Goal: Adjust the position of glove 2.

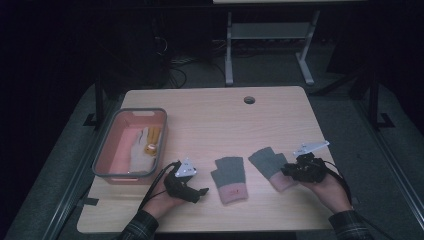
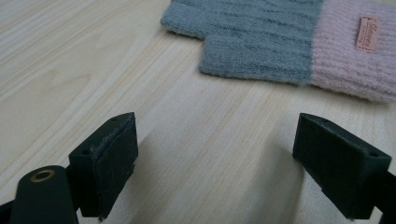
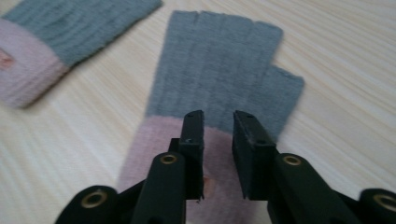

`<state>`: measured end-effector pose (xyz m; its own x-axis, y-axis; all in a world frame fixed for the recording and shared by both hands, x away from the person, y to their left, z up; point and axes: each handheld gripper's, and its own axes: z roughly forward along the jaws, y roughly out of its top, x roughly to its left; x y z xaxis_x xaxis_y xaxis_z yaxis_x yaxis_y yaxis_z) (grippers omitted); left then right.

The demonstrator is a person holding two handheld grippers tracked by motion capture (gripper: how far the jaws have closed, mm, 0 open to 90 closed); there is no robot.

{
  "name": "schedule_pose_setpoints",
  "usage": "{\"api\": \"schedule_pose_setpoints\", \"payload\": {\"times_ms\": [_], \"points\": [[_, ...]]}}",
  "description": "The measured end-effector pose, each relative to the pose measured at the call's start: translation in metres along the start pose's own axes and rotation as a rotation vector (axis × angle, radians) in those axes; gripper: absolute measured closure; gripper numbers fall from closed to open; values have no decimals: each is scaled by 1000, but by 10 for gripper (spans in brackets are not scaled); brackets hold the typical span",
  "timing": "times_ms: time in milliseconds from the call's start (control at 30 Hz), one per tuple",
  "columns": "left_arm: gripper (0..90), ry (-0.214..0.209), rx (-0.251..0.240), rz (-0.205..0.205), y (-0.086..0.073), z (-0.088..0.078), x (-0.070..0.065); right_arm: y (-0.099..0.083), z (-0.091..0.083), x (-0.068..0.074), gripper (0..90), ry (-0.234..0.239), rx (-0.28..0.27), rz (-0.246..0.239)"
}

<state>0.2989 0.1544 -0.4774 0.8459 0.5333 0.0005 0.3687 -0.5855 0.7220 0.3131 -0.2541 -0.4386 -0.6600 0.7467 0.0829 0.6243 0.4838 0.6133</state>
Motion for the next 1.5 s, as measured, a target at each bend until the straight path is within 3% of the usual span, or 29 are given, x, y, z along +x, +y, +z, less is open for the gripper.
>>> {"api": "schedule_pose_setpoints", "payload": {"times_ms": [200,300,467,533,667,767,833,900,1067,1267,1500], "points": [[134,0,0,1,0,0,0,3,9,-4,669,33,-14,-18],[134,0,0,0,0,0,0,5,19,-2,665,39,12,-38],[134,0,0,0,0,0,0,4,27,-2,828,51,15,-28],[134,0,0,0,0,0,0,5,29,2,873,34,18,-44],[134,0,0,1,0,0,0,6,27,3,886,22,14,-49],[134,0,0,1,0,0,0,9,18,6,888,24,-23,-45],[134,0,0,1,0,0,0,15,9,11,889,52,-68,-40],[134,0,0,1,0,0,0,17,6,14,889,64,-78,-31],[134,0,-3,-3,0,0,0,33,1,32,891,94,-147,-68],[134,-1,0,0,0,0,0,46,6,49,891,128,-163,-89],[134,2,-1,2,0,0,0,64,25,74,891,163,-156,-110]]}}
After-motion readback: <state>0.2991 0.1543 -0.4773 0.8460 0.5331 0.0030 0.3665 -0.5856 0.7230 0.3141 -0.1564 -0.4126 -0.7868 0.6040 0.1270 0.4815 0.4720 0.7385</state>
